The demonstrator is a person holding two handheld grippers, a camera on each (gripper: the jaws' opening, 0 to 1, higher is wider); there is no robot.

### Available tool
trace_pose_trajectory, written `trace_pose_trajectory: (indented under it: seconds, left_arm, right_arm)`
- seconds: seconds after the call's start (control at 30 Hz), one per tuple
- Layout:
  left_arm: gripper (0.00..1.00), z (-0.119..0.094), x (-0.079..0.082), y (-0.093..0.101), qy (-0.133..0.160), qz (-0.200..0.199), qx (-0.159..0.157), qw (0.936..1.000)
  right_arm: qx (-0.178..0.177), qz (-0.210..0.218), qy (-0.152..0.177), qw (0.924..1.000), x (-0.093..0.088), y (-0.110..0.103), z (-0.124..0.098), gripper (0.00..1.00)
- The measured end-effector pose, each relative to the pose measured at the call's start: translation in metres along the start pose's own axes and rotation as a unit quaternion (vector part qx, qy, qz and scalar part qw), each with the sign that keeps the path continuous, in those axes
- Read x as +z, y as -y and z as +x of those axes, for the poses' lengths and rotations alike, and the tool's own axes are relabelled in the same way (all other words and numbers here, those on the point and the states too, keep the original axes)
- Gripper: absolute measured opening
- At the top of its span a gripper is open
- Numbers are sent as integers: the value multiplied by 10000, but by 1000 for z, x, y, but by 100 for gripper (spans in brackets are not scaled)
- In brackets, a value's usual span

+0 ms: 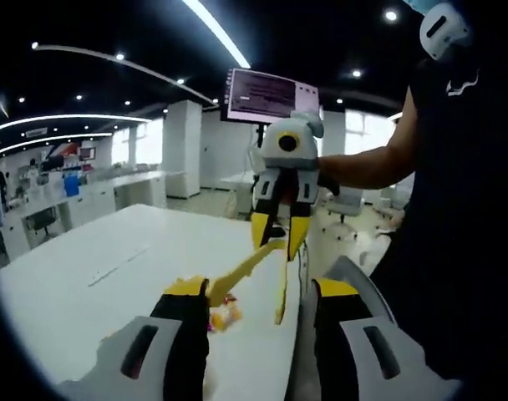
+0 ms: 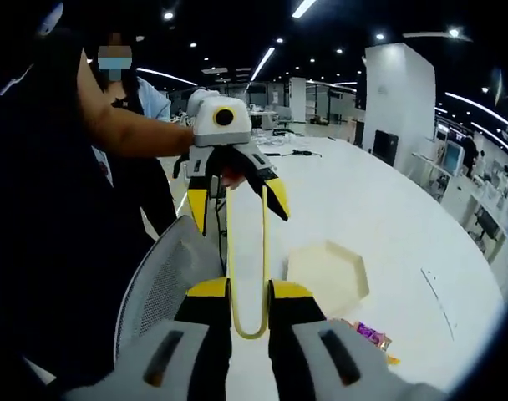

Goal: Place the target food into the container with the food tongs after gripping and lifting it, then release it inside without dropping or visibly crushing the food.

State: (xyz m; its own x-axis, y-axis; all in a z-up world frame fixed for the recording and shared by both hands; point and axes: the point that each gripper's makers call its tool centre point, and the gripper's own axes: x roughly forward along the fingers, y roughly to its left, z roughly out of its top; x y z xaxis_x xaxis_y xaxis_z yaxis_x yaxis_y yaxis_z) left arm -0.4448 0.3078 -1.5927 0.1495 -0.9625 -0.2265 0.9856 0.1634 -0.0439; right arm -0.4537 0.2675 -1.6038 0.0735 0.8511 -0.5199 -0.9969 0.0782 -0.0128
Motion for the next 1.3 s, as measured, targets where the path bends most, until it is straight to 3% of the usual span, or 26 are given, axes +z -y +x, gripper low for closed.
trace_pose_trajectory:
  seconds: [0.17,0.3,0.73,0.87,1.03,1.3]
  left_arm:
    - [41,3,8,5,36,88,-133,9999]
    - [32,2,8,3,21,80,-139,9999]
    - [33,-1,12,6,6,273,-115,9996]
    - [25,-3,16,5,92,206,-64,9997]
    - [11,-3,15,16,24,112,-263,9996]
    - [5,-3,22,13,194,81,-178,9996]
  right_arm:
    - [73,-73,25,9999,7,-3,1,14]
    - [155,-100,21,9998,8,-5,1,14]
    - [277,-207,-82,9994,13,-5,0,14]
    - [288,-216,-57,9993,16,-4,-1,14]
    - [294,-364,-10,9989,18,-3,-3,14]
    - [324,-302,232,9988,24,-1,-10,15]
